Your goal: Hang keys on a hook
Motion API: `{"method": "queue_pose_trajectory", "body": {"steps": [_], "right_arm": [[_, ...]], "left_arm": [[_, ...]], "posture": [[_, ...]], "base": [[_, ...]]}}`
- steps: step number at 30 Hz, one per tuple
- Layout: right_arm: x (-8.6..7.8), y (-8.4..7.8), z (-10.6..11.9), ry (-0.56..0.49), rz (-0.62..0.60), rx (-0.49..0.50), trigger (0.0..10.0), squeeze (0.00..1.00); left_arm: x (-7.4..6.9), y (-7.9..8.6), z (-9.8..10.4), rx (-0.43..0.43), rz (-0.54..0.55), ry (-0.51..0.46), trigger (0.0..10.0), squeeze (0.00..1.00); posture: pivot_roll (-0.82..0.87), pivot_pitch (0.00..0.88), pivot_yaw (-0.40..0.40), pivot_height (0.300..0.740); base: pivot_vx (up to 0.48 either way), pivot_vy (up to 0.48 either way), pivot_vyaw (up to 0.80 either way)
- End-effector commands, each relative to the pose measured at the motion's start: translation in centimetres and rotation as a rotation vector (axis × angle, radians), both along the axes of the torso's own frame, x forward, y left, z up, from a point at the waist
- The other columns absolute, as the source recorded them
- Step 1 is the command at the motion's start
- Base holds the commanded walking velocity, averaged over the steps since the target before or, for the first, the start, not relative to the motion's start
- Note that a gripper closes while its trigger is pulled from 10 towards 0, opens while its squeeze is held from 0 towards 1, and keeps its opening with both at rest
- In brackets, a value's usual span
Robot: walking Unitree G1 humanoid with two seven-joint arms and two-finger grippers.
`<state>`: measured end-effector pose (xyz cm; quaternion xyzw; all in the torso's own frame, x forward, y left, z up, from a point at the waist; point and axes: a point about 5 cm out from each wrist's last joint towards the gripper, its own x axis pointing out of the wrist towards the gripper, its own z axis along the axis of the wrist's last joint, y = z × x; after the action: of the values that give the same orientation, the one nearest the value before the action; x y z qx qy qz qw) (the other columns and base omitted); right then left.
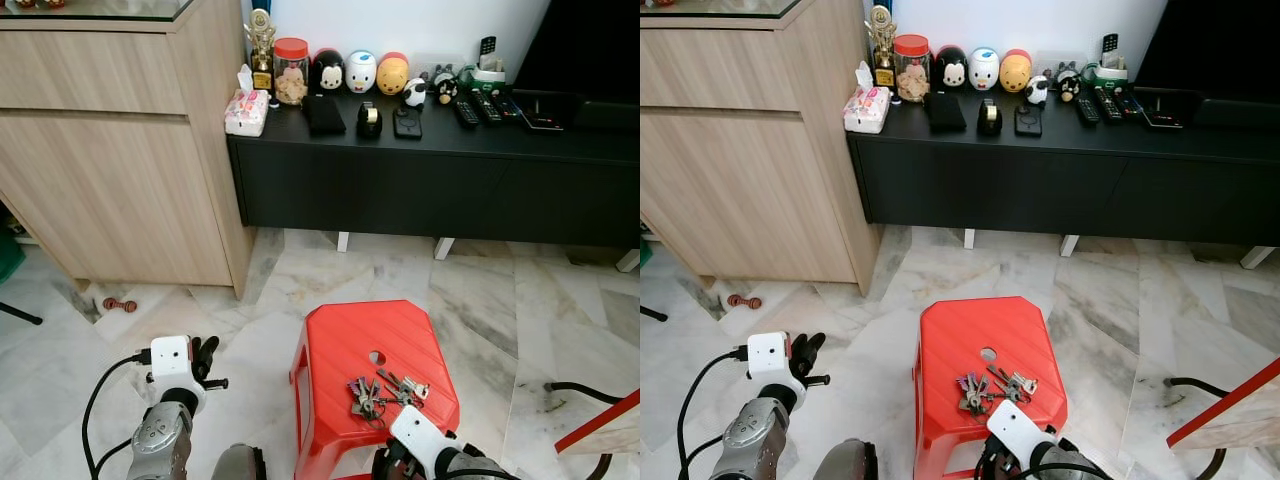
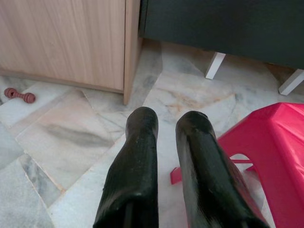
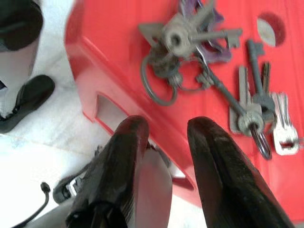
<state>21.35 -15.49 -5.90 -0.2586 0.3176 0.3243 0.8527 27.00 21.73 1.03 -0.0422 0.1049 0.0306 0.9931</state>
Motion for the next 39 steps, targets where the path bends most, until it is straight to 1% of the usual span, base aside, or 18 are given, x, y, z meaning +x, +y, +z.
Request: {"method": "queue_pose_trajectory", "body": {"steps": [1,8,9,11,12,13,15,16,18,21,22,25,28,29,31,32,35,39], "right_arm": [[0.0,0.3,0.1,-0.006,0.036,0.002,10.0,0.0],[0.4,-0.1,0.2,-0.029,0.033,-0.04,10.0,0.0],[0.5,-0.3,0.3,-0.036,0.023,-0.057,10.0,0.0],[1.3,-1.4,0.6,-0.056,-0.064,-0.08,10.0,0.0],[1.3,-1.4,0.6,-0.056,-0.064,-0.08,10.0,0.0],[1.8,-1.8,1.0,-0.074,-0.117,-0.066,10.0,0.0],[2.4,-2.2,1.4,-0.097,-0.161,-0.042,10.0,0.0],[3.1,-2.2,2.0,-0.131,-0.189,-0.009,10.0,0.0],[4.0,-1.9,2.9,-0.173,-0.212,0.056,10.0,0.0],[4.7,-1.3,3.6,-0.198,-0.207,0.126,10.0,0.0],[5.0,-0.7,4.0,-0.199,-0.187,0.173,10.0,0.0],[5.4,0.3,4.5,-0.19,-0.12,0.238,10.0,0.0],[5.5,1.4,4.8,-0.135,-0.036,0.299,10.0,0.0],[5.4,1.7,4.8,-0.113,0.017,0.308,10.0,0.0],[5.1,2.0,4.7,-0.078,0.074,0.31,10.0,0.0],[4.8,2.1,4.5,-0.045,0.135,0.284,10.0,0.0],[4.5,2.1,4.2,-0.03,0.227,0.2,10.0,0.0],[4.5,2.0,4.0,-0.035,0.208,0.165,10.0,0.0]], "left_arm": [[-0.4,-0.2,-0.4,0.003,-0.008,0.022,10.0,0.0],[-0.4,-0.2,-0.4,0.003,-0.007,0.02,10.0,0.0],[-0.4,-0.2,-0.4,0.004,-0.008,0.019,10.0,0.0],[-0.4,-0.2,-0.4,0.005,-0.009,0.02,10.0,0.0],[-0.4,-0.2,-0.4,0.005,-0.009,0.02,10.0,0.0],[-0.4,-0.1,-0.4,0.005,-0.009,0.02,10.0,0.0],[-0.4,-0.1,-0.4,0.005,-0.009,0.02,10.0,0.0],[-0.4,-0.2,-0.4,0.005,-0.011,0.019,10.0,0.0],[-0.4,-0.2,-0.4,0.005,-0.012,0.017,10.0,0.0],[-0.4,-0.2,-0.3,0.005,-0.012,0.016,10.0,0.0],[-0.4,-0.2,-0.3,0.005,-0.012,0.016,10.0,0.0],[-0.4,-0.2,-0.3,0.005,-0.011,0.014,10.0,0.0],[-0.5,-0.1,-0.3,0.007,-0.009,0.013,10.0,0.0],[-0.5,-0.1,-0.3,0.007,-0.008,0.013,10.0,0.0],[-0.6,0.0,-0.4,0.007,-0.007,0.013,10.0,0.0],[-0.6,0.0,-0.4,0.008,-0.007,0.013,10.0,0.0],[-0.7,0.0,-0.4,0.007,-0.005,0.014,10.0,0.0],[-0.8,-0.2,-0.5,0.005,-0.006,0.015,10.0,0.0]], "posture": [[0.17,0.104,-0.068,0.639],[0.18,0.108,-0.068,0.639],[0.18,0.109,-0.068,0.639],[0.18,0.109,-0.068,0.639],[0.18,0.109,-0.068,0.639],[0.18,0.109,-0.068,0.639],[0.18,0.109,-0.068,0.639],[0.18,0.11,-0.068,0.639],[0.18,0.11,-0.068,0.639],[0.18,0.111,-0.068,0.639],[0.18,0.111,-0.068,0.639],[0.19,0.114,-0.069,0.639],[0.19,0.115,-0.069,0.639],[0.19,0.117,-0.07,0.639],[0.19,0.119,-0.07,0.639],[0.19,0.119,-0.071,0.639],[0.19,0.124,-0.074,0.639],[0.19,0.131,-0.077,0.639]], "base": [[0.0,0.0,0.0],[0.0,0.0,0.0],[0.0,0.0,0.0],[0.0,0.0,0.0],[0.0,0.0,0.0],[0.0,0.0,0.0],[0.0,0.0,0.0],[0.0,0.0,0.0],[0.0,0.0,0.0],[0.0,0.0,0.0],[0.0,0.0,0.0],[0.0,0.0,0.0],[0.0,0.0,0.0],[0.0,0.0,0.0],[0.0,0.0,0.0],[0.0,0.0,0.0],[0.0,0.0,0.0],[0.0,0.0,0.0]]}}
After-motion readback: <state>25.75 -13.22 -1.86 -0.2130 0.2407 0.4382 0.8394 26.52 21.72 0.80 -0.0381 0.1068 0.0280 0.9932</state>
